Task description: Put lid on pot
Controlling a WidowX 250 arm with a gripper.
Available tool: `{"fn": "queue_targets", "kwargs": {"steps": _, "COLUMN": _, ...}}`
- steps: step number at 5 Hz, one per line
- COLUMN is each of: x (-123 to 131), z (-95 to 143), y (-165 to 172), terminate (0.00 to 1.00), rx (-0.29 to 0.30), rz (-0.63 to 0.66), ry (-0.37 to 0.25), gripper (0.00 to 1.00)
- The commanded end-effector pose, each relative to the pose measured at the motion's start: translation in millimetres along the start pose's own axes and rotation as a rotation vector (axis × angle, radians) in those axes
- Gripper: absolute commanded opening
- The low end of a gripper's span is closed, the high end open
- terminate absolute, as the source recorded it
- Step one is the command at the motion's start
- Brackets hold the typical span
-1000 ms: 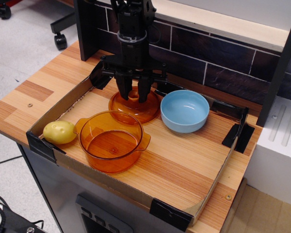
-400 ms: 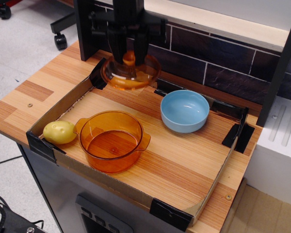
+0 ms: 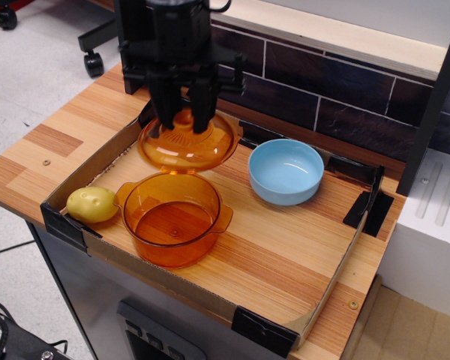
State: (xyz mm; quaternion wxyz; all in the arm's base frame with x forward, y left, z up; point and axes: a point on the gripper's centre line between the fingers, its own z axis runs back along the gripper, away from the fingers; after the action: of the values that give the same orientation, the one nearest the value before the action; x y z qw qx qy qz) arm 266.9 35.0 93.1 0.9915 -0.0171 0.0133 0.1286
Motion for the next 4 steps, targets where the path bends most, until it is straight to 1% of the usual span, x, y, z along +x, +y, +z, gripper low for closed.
{"fn": "queue_targets", "kwargs": {"steps": 1, "x": -23.0, "z": -11.0, "y": -4.1, "terminate": 0.00, "rx": 0.042, "rz": -0.083, "ry": -0.026, "gripper": 0.00}}
{"fn": "queue_targets", "kwargs": {"steps": 3, "x": -31.3, "z": -27.2, "y": -3.3, "terminate": 0.00, "rx": 0.053, "rz": -0.092, "ry": -0.032, "gripper": 0.00}}
{"fn": "queue_targets", "kwargs": {"steps": 4, "x": -32.6, "z": -29.4, "y": -0.1, "terminate": 0.00, "rx": 0.042, "rz": -0.087, "ry": -0.037, "gripper": 0.00}}
